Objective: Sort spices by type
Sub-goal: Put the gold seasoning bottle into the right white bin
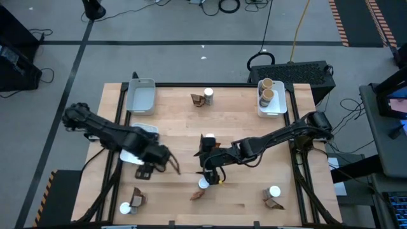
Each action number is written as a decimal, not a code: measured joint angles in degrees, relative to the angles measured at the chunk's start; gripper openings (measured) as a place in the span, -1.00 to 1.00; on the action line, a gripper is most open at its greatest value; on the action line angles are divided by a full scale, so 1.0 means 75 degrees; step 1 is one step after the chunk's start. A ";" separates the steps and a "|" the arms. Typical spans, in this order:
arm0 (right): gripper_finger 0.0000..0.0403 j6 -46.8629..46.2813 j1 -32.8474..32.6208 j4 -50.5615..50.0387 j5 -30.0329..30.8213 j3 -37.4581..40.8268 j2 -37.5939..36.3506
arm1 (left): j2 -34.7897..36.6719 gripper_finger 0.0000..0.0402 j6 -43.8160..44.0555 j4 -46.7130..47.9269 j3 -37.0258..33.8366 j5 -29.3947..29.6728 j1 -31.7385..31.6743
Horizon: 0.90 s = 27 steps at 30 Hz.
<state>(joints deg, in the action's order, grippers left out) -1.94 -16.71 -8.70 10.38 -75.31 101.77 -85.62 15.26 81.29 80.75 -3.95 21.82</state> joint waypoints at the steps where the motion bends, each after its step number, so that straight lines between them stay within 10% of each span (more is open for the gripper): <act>1: 0.56 -0.0034 0.0003 -0.0104 0.0094 0.0000 -0.0089 | -0.0147 0.41 -0.0255 -0.0188 0.0000 0.0000 -0.0096; 22: 0.55 -0.0384 -0.0087 -0.1085 0.0243 -0.0001 -0.0267 | -0.2361 0.41 -0.2552 -0.1535 0.0011 -0.0041 -0.0523; 27: 0.56 -0.0372 -0.0093 -0.1103 0.0240 0.0000 -0.0264 | -0.2390 0.71 -0.2412 -0.1556 -0.0008 -0.0068 -0.0523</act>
<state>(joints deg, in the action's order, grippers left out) -4.73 -17.41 -16.97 12.19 -75.31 99.79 -103.55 -2.83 69.63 80.69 -4.46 17.89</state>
